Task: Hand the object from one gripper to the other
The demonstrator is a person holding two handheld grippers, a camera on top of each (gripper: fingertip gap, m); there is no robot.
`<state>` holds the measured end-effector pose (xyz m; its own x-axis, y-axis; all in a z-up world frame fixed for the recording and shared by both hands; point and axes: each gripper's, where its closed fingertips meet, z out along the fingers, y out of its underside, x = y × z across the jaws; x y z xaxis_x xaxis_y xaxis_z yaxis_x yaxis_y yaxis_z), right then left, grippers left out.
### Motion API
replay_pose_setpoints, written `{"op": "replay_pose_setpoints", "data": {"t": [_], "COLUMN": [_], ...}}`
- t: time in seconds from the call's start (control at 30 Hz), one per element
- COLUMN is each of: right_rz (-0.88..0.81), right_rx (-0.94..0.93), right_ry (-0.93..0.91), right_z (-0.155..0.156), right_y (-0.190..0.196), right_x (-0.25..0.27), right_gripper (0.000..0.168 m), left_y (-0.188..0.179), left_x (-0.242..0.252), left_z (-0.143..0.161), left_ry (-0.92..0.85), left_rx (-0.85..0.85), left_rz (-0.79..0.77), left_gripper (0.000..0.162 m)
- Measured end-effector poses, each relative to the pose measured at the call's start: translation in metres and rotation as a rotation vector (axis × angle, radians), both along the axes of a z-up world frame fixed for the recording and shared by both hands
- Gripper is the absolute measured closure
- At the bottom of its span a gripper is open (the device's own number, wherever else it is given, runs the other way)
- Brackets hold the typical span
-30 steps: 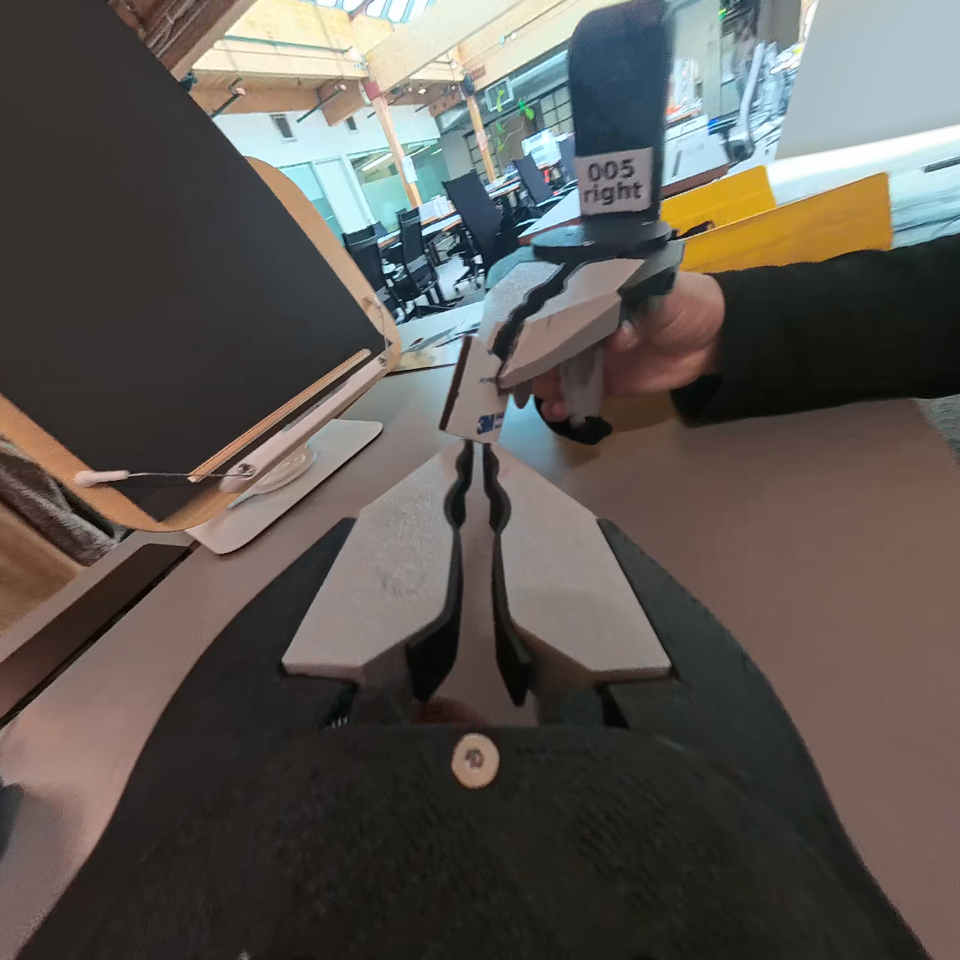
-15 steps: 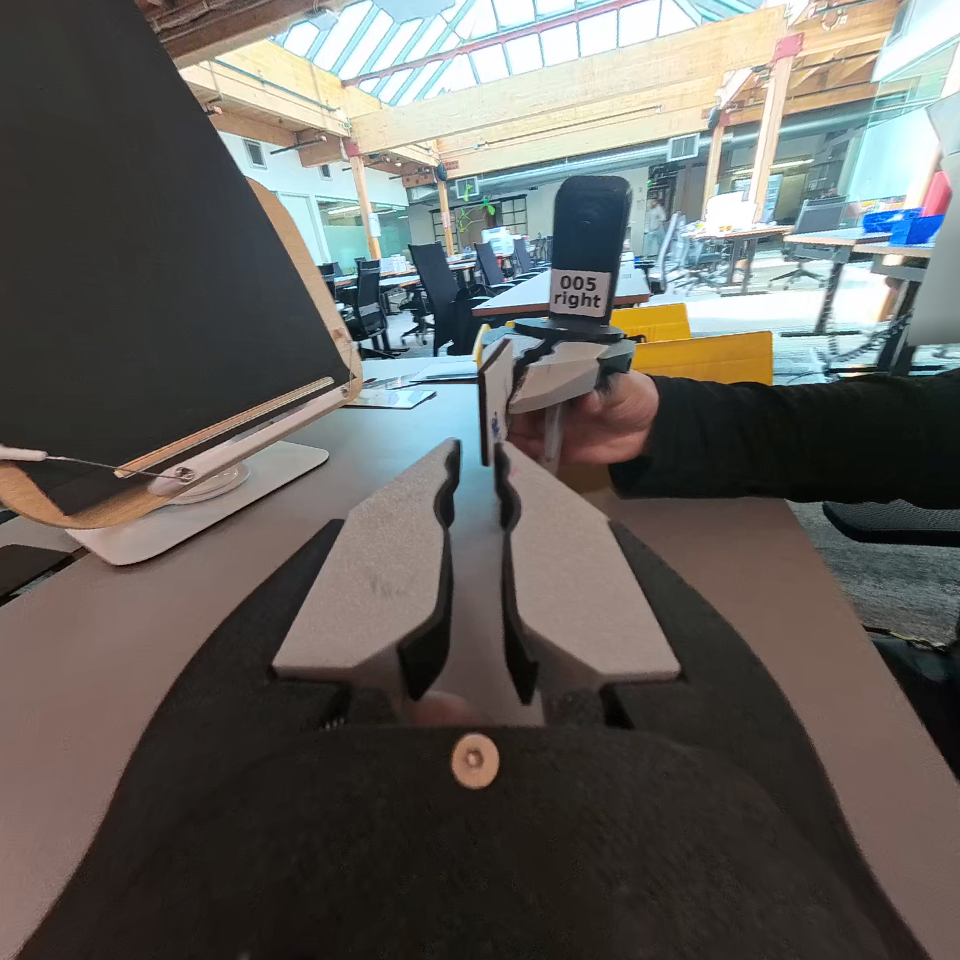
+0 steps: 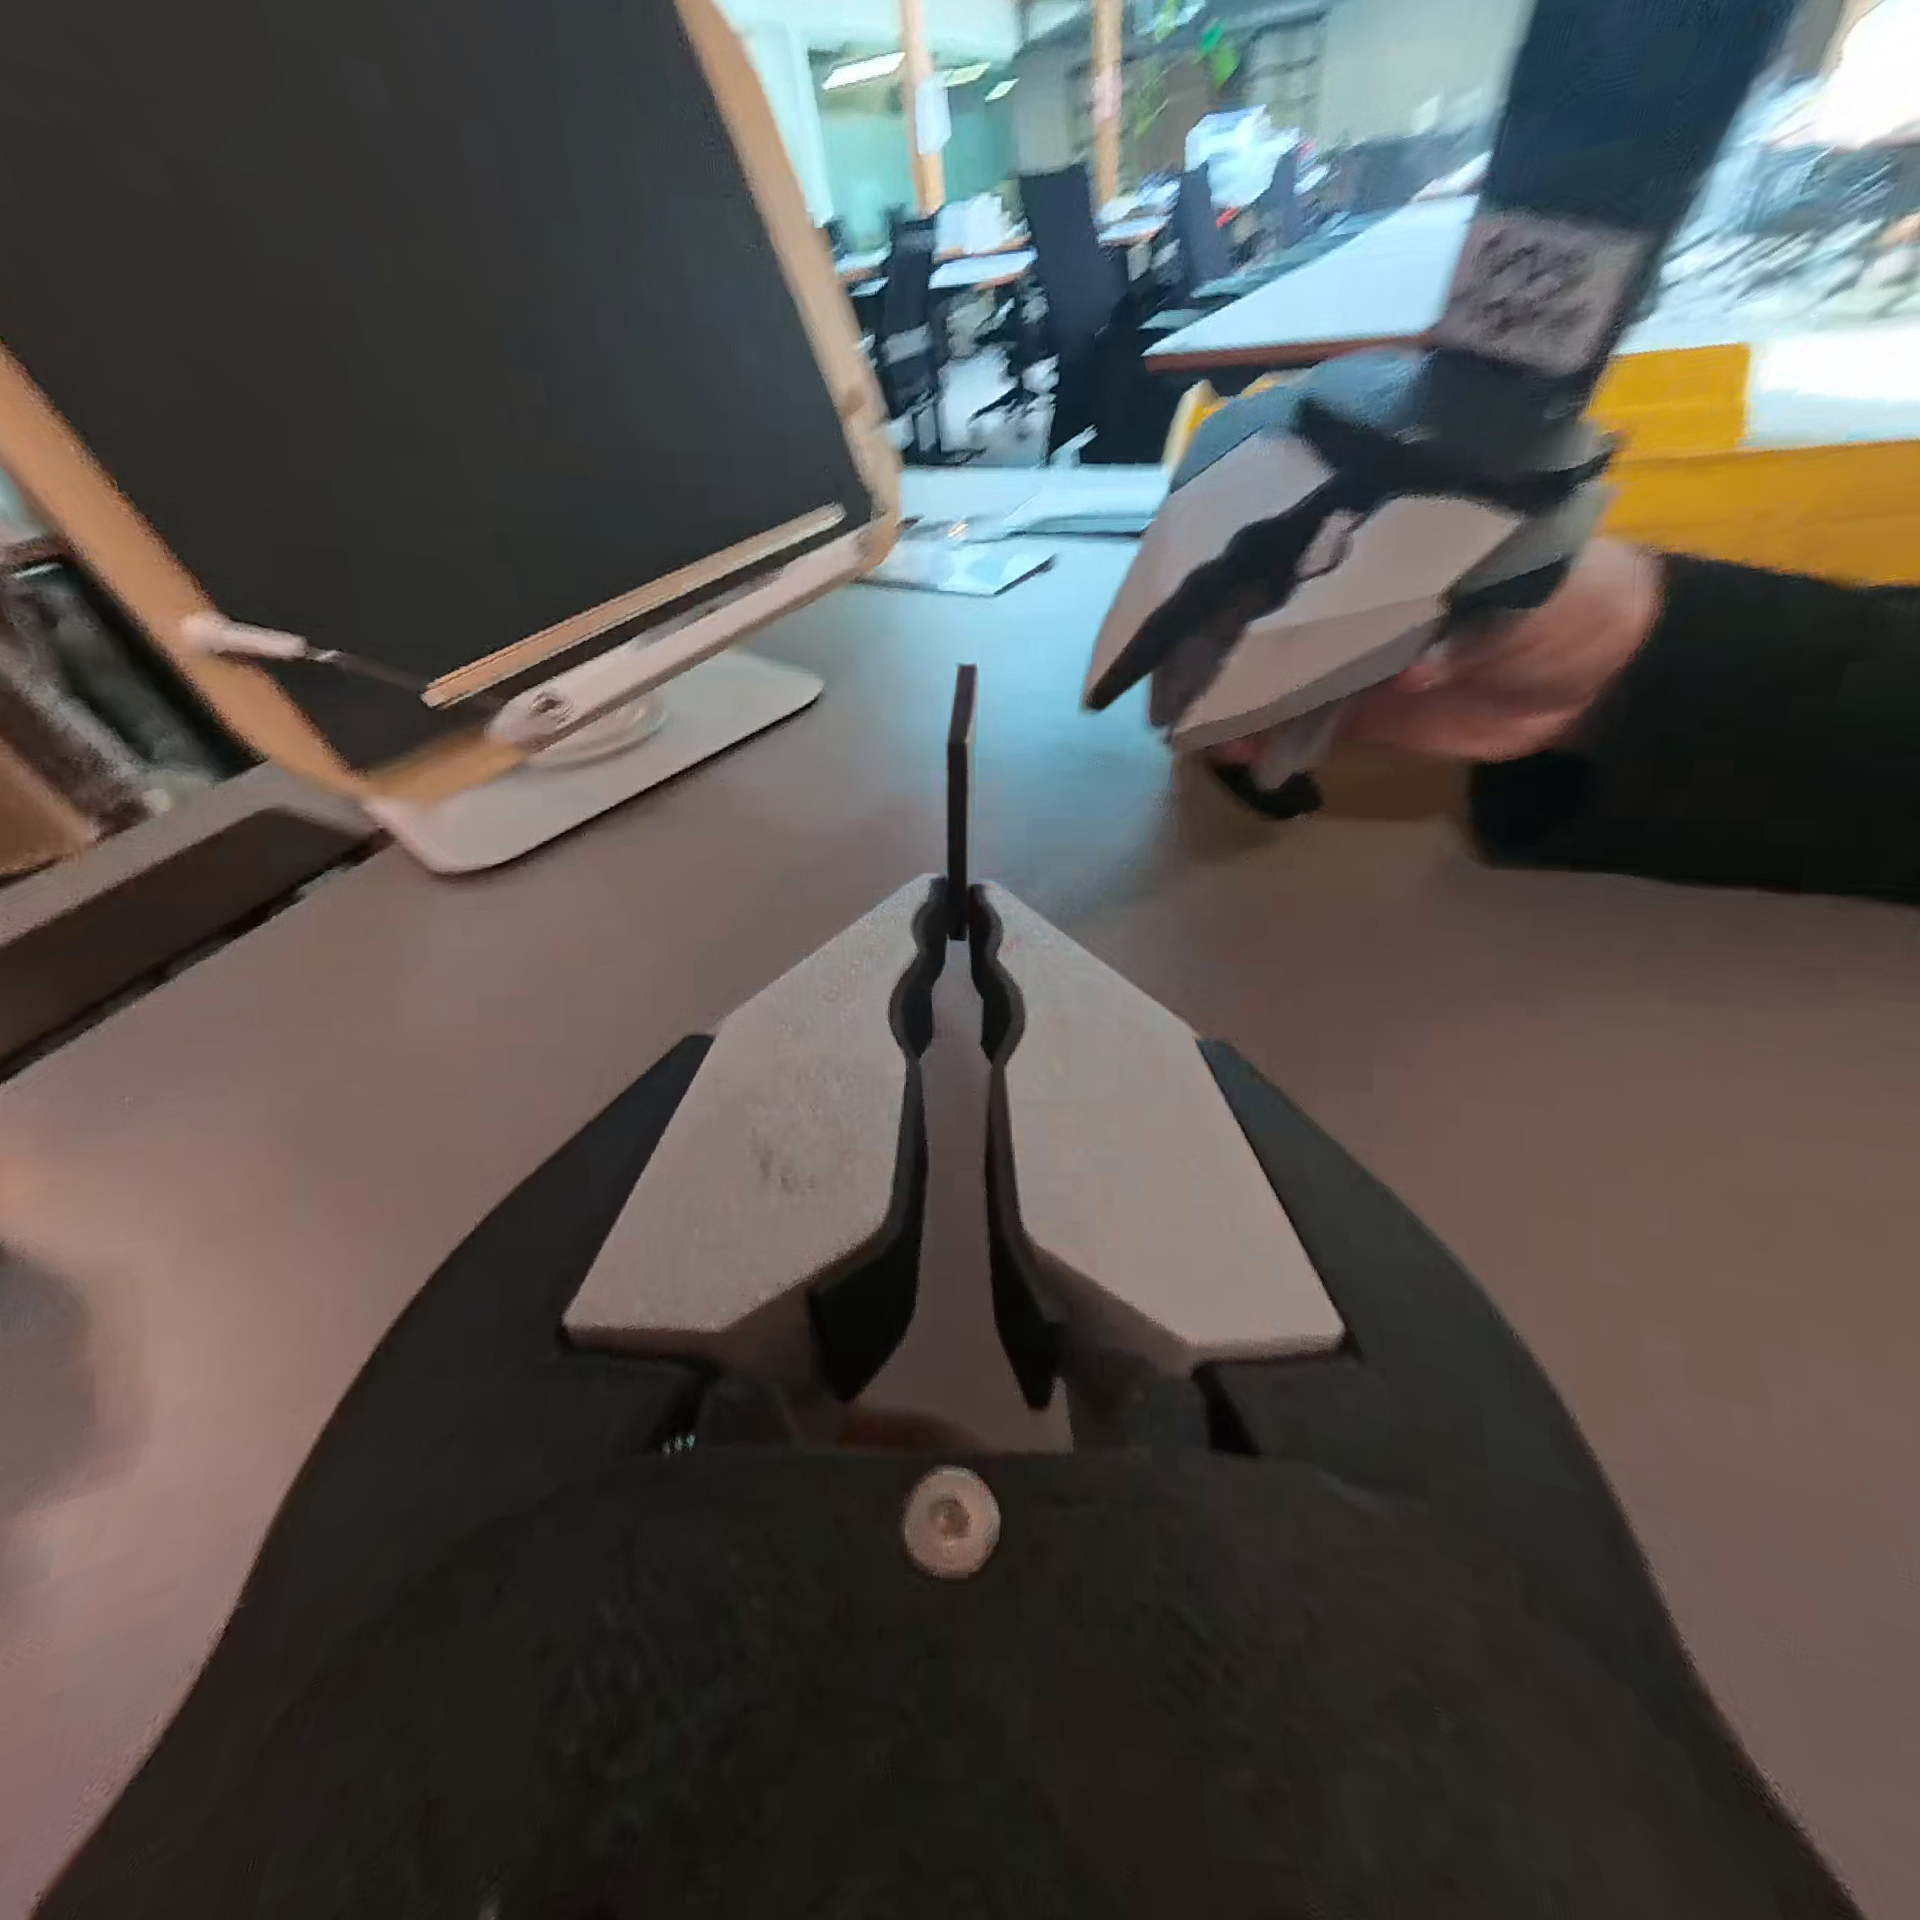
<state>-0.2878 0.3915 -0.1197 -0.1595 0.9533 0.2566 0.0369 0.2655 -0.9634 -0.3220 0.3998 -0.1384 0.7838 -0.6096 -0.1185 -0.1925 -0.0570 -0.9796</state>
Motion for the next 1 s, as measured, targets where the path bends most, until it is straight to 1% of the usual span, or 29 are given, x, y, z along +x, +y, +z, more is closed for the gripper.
{"op": "replay_pose_setpoints", "data": {"t": [0.03, 0.1, 0.17, 0.23, 0.3, 0.43, 0.57, 0.63, 0.7, 0.77, 0.83, 0.93, 1.0], "right_rz": [-0.015, -0.053, -0.075, -0.079, -0.096, -0.111, -0.091, -0.079, -0.082, -0.099, -0.104, -0.077, -0.044], "right_rx": [0.004, 0.044, 0.123, 0.177, 0.229, 0.386, 0.483, 0.511, 0.520, 0.489, 0.408, 0.218, 0.067], "right_ry": [-0.012, -0.052, -0.088, -0.105, -0.122, -0.175, -0.210, -0.205, -0.200, -0.163, -0.100, 0.029, 0.092], "right_z": [-0.002, -0.010, -0.018, -0.021, -0.025, -0.037, -0.046, -0.047, -0.045, -0.036, -0.022, 0.005, 0.018], "right_y": [0.002, 0.007, 0.007, 0.004, 0.004, 0.001, -0.005, -0.008, -0.008, -0.006, -0.004, -0.002, 0.000], "right_x": [-0.002, -0.005, -0.007, -0.009, -0.011, -0.013, -0.015, -0.016, -0.016, -0.015, -0.012, -0.004, 0.002], "right_gripper": [0.150, 0.137, 0.137, 0.137, 0.139, 0.142, 0.164, 0.167, 0.168, 0.168, 0.168, 0.168, 0.168], "left_y": [0.004, 0.008, 0.009, 0.010, 0.007, 0.001, -0.004, -0.004, -0.003, -0.002, 0.000, 0.003, 0.005], "left_x": [-0.007, -0.015, -0.018, -0.018, -0.008, 0.003, 0.013, 0.016, 0.016, 0.015, 0.011, 0.008, 0.006], "left_z": [-0.006, -0.014, -0.023, -0.032, -0.038, -0.038, -0.037, -0.041, -0.037, -0.030, -0.029, -0.030, -0.030], "left_ry": [0.075, 0.296, 0.535, 0.737, 0.832, 0.840, 0.796, 0.772, 0.736, 0.686, 0.656, 0.638, 0.662], "left_rx": [0.009, 0.081, 0.157, 0.226, 0.277, 0.307, 0.314, 0.284, 0.285, 0.302, 0.280, 0.261, 0.279], "left_rz": [0.052, 0.130, 0.180, 0.193, 0.151, 0.098, 0.050, 0.041, 0.050, 0.073, 0.092, 0.102, 0.126], "left_gripper": [0.161, 0.161, 0.160, 0.160, 0.160, 0.160, 0.160, 0.160, 0.158, 0.155, 0.147, 0.147, 0.146]}}
